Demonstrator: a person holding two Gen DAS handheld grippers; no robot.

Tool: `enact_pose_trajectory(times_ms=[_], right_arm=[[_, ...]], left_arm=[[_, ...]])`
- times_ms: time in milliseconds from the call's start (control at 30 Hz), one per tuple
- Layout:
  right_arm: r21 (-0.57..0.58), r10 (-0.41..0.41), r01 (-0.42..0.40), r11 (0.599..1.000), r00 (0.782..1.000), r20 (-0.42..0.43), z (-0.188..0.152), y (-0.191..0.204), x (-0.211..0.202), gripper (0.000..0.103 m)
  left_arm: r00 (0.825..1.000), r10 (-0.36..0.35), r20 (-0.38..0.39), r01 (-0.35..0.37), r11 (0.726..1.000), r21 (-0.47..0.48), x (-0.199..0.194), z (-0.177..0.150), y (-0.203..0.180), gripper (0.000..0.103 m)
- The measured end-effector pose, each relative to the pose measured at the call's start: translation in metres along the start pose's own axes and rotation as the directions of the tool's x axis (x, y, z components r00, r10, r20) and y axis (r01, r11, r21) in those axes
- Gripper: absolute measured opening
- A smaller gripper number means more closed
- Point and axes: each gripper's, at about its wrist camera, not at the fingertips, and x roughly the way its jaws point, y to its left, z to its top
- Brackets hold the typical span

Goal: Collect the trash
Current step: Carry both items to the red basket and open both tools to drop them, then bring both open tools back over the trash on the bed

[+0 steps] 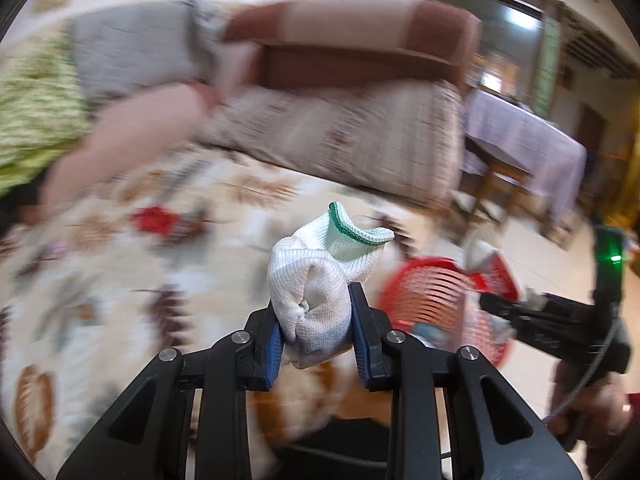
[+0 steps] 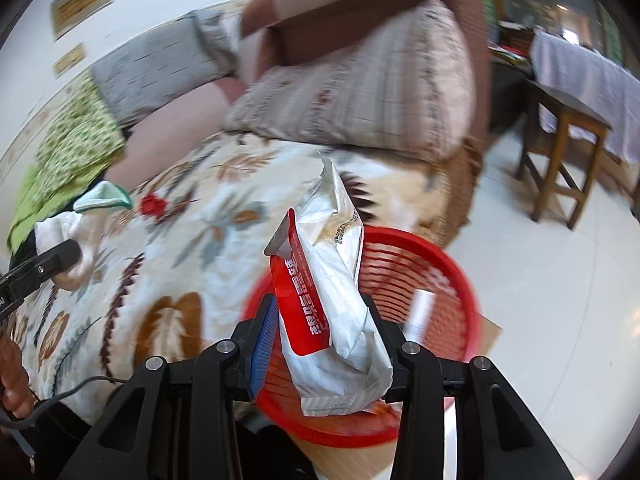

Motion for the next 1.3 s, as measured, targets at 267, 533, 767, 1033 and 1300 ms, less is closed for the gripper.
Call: enact_pose_trajectory(times_ms=[267, 533, 767, 1033, 1300], right_arm=[[0.057, -0.048, 0.048, 0.997, 0.999, -0.003, 0.003, -0.034, 0.005, 0.046], [0.071, -0.056, 0.056, 0.996, 0.998, 0.005, 0.006, -0.041, 0.007, 0.058], [0.002, 0.053, -0.053, 0.999, 0.998, 0.032, 0.019, 0.008, 0.005, 0.062], [-0.201, 0.239, -0.234, 0.951, 0.971, 0.0, 0.034, 0.121, 0.011, 0.063], [-0.302, 0.434, -0.449, 0.841, 0.893, -0.118, 0.036, 0.227, 0.019, 0.064]], left_arm=[[0.971, -0.177, -0.162, 0.18, 0.984, 0.005, 0.077, 0.01, -0.06, 0.029], [0.975, -0.154, -0.162, 0.159, 0.987, 0.016, 0.08, 0.009, -0.059, 0.062], [0.995, -0.055, -0.082, 0.05, 0.997, -0.061, 0.034, 0.005, 0.0, 0.062], [0.993, 0.115, -0.04, -0.12, 0.975, -0.187, -0.027, -0.01, 0.088, 0.063], [0.948, 0.319, -0.024, -0.307, 0.888, -0.341, -0.081, -0.034, 0.186, 0.063]])
